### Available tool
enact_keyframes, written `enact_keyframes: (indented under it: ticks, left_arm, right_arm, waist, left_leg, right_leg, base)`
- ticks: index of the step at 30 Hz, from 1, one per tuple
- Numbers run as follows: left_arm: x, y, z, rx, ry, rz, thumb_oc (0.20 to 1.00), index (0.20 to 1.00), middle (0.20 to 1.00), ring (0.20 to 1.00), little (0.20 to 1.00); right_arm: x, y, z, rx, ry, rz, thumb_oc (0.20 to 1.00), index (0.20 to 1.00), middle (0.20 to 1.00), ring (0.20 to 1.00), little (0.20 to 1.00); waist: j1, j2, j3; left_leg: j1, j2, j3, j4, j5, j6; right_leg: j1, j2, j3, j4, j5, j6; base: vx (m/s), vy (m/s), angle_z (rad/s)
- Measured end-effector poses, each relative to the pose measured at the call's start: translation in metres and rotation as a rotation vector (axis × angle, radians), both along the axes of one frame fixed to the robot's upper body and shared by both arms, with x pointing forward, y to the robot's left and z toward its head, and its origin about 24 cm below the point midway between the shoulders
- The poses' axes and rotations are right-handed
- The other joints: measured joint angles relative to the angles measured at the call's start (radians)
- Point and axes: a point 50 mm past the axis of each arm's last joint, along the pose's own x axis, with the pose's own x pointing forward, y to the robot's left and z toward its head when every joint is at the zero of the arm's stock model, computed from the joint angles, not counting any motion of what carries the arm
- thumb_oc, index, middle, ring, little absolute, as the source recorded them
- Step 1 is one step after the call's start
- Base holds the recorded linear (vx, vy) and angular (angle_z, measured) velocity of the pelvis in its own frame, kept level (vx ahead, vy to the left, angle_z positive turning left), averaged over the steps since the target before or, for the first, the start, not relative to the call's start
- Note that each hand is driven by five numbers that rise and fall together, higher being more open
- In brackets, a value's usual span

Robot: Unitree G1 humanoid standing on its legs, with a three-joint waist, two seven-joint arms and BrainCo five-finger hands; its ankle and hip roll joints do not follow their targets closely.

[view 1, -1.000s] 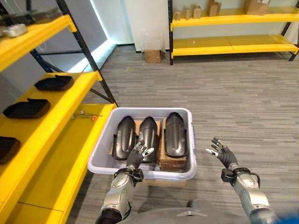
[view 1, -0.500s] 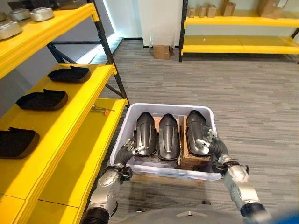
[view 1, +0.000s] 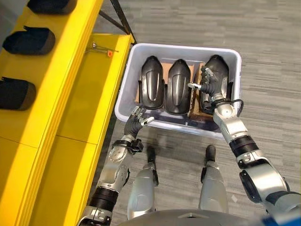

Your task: Move parts from the plastic box to the shelf.

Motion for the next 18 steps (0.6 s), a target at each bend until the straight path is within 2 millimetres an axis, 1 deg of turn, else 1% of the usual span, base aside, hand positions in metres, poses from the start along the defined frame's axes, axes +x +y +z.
enact_keyframes:
  ticks: [2, 3, 5, 7, 8, 9, 10, 11, 12, 13, 14, 15, 16, 18]
  left_arm:
    - [0.003, 0.001, 0.004, -0.012, -0.011, -0.002, 1.0, 1.0, 1.0, 1.0, 1.0]
    - [0.007, -0.001, 0.009, -0.019, -0.031, -0.007, 1.0, 1.0, 1.0, 1.0, 1.0]
    - [0.01, -0.003, 0.015, -0.022, -0.054, -0.012, 1.0, 1.0, 1.0, 1.0, 1.0]
    - [0.014, -0.006, 0.022, -0.022, -0.079, -0.022, 1.0, 1.0, 1.0, 1.0, 1.0]
    - [0.014, -0.006, 0.022, -0.021, -0.08, -0.022, 1.0, 1.0, 1.0, 1.0, 1.0]
    - [0.015, -0.006, 0.032, -0.015, -0.114, -0.02, 1.0, 1.0, 1.0, 1.0, 1.0]
    - [0.017, -0.006, 0.036, -0.014, -0.129, -0.021, 1.0, 1.0, 1.0, 1.0, 1.0]
    - [0.018, -0.006, 0.036, -0.013, -0.131, -0.02, 1.0, 1.0, 1.0, 1.0, 1.0]
    - [0.018, -0.005, 0.037, -0.006, -0.133, -0.018, 1.0, 1.0, 1.0, 1.0, 1.0]
    - [0.019, -0.004, 0.038, -0.003, -0.136, -0.01, 1.0, 1.0, 1.0, 1.0, 1.0]
    - [0.019, -0.004, 0.039, -0.003, -0.137, -0.007, 1.0, 1.0, 1.0, 1.0, 1.0]
    - [0.02, -0.004, 0.04, -0.001, -0.139, -0.006, 1.0, 1.0, 1.0, 1.0, 1.0]
    - [0.019, -0.003, 0.039, -0.004, -0.139, -0.004, 1.0, 1.0, 1.0, 1.0, 1.0]
    - [0.018, -0.002, 0.038, -0.029, -0.131, -0.003, 1.0, 1.0, 1.0, 1.0, 1.0]
  right_arm:
    - [0.007, -0.006, 0.01, -0.009, -0.018, -0.037, 1.0, 1.0, 1.0, 1.0, 1.0]
    - [0.009, -0.013, 0.017, -0.031, -0.033, -0.059, 1.0, 1.0, 1.0, 1.0, 1.0]
    - [0.013, -0.02, 0.024, -0.046, -0.044, -0.088, 1.0, 1.0, 1.0, 1.0, 1.0]
    - [0.016, -0.032, 0.032, -0.06, -0.061, -0.137, 1.0, 1.0, 1.0, 1.0, 1.0]
    - [0.016, -0.037, 0.034, -0.058, -0.064, -0.159, 1.0, 1.0, 1.0, 1.0, 1.0]
    - [0.02, -0.053, 0.044, -0.075, -0.072, -0.221, 1.0, 1.0, 1.0, 1.0, 1.0]
    - [0.02, -0.059, 0.051, -0.074, -0.088, -0.245, 1.0, 1.0, 1.0, 1.0, 1.0]
    - [0.02, -0.062, 0.054, -0.067, -0.101, -0.261, 1.0, 1.0, 1.0, 1.0, 1.0]
    - [0.019, -0.064, 0.061, -0.053, -0.13, -0.274, 1.0, 1.0, 1.0, 1.0, 1.0]
    - [0.017, -0.066, 0.069, -0.043, -0.169, -0.285, 1.0, 1.0, 1.0, 1.0, 1.0]
    - [0.016, -0.067, 0.071, -0.034, -0.178, -0.296, 1.0, 1.0, 1.0, 1.0, 1.0]
    - [0.017, -0.069, 0.068, -0.034, -0.165, -0.309, 1.0, 1.0, 1.0, 1.0, 1.0]
    - [0.019, -0.073, 0.061, -0.038, -0.132, -0.327, 1.0, 1.0, 1.0, 1.0, 1.0]
    - [0.022, -0.073, 0.054, -0.03, -0.092, -0.338, 1.0, 1.0, 1.0, 1.0, 1.0]
  waist:
    - [-0.003, 0.002, 0.012]
    - [0.003, 0.004, 0.039]
    - [0.007, 0.007, 0.061]
    - [0.011, 0.012, 0.077]
    - [0.011, 0.012, 0.088]
    - [0.012, 0.016, 0.123]
    - [0.012, 0.019, 0.14]
    - [0.012, 0.018, 0.141]
    - [0.008, 0.022, 0.143]
    - [0.003, 0.03, 0.151]
    - [0.003, 0.035, 0.156]
    - [0.005, 0.036, 0.157]
    - [0.01, 0.036, 0.157]
    - [0.011, 0.036, 0.157]
  left_leg:
    - [-0.026, 0.0, -0.001, 0.001, 0.006, -0.003]
    - [-0.026, -0.001, 0.0, 0.002, 0.011, -0.004]
    - [-0.031, -0.001, 0.0, 0.005, 0.01, -0.003]
    - [-0.053, 0.0, -0.002, 0.017, 0.008, 0.0]
    - [-0.053, 0.0, -0.002, 0.018, 0.011, -0.005]
    - [-0.056, -0.003, -0.004, 0.035, 0.006, 0.003]
    - [-0.057, -0.004, -0.006, 0.036, 0.006, 0.003]
    - [-0.061, -0.007, -0.005, 0.037, 0.006, 0.003]
    - [-0.071, -0.01, -0.004, 0.041, 0.003, 0.007]
    - [-0.082, -0.013, -0.008, 0.049, 0.003, 0.007]
    - [-0.083, -0.014, -0.009, 0.05, 0.005, 0.005]
    - [-0.082, -0.015, -0.01, 0.05, 0.006, 0.005]
    - [-0.083, -0.015, -0.013, 0.05, 0.007, 0.004]
    - [-0.082, -0.016, -0.013, 0.051, 0.008, 0.004]
  right_leg:
    - [-0.025, 0.001, 0.0, 0.007, 0.005, -0.003]
    - [-0.03, 0.001, 0.004, 0.013, 0.007, -0.001]
    - [-0.039, 0.001, 0.005, 0.021, 0.006, -0.002]
    - [-0.059, 0.002, 0.005, 0.034, 0.006, -0.003]
    - [-0.06, 0.001, 0.006, 0.035, 0.006, -0.003]
    - [-0.061, -0.002, 0.009, 0.046, 0.003, -0.007]
    - [-0.063, -0.002, 0.009, 0.049, 0.003, -0.007]
    - [-0.073, -0.004, 0.017, 0.055, 0.002, -0.008]
    - [-0.085, -0.008, 0.02, 0.061, 0.0, -0.011]
    - [-0.093, -0.012, 0.019, 0.068, 0.0, -0.011]
    - [-0.092, -0.013, 0.02, 0.068, 0.0, -0.01]
    - [-0.092, -0.013, 0.02, 0.067, 0.001, -0.01]
    - [-0.09, -0.013, 0.019, 0.068, 0.001, -0.01]
    - [-0.088, -0.014, 0.019, 0.066, 0.003, -0.011]
  base:
    - [-0.06, 0.007, -0.01]
    - [-0.07, 0.009, -0.02]
    - [-0.02, 0.003, -0.02]
    - [-0.02, 0.008, 0.01]
    - [-0.04, 0.027, 0.01]
    - [-0.04, 0.026, 0.0]
    - [-0.04, 0.036, 0.0]
    - [-0.04, 0.027, 0.0]
    - [-0.04, 0.022, 0.03]
    - [-0.04, 0.012, 0.05]
    - [-0.04, 0.015, 0.06]
    - [-0.03, 0.015, 0.04]
    - [-0.03, 0.017, 0.03]
    - [-0.01, 0.007, 0.02]
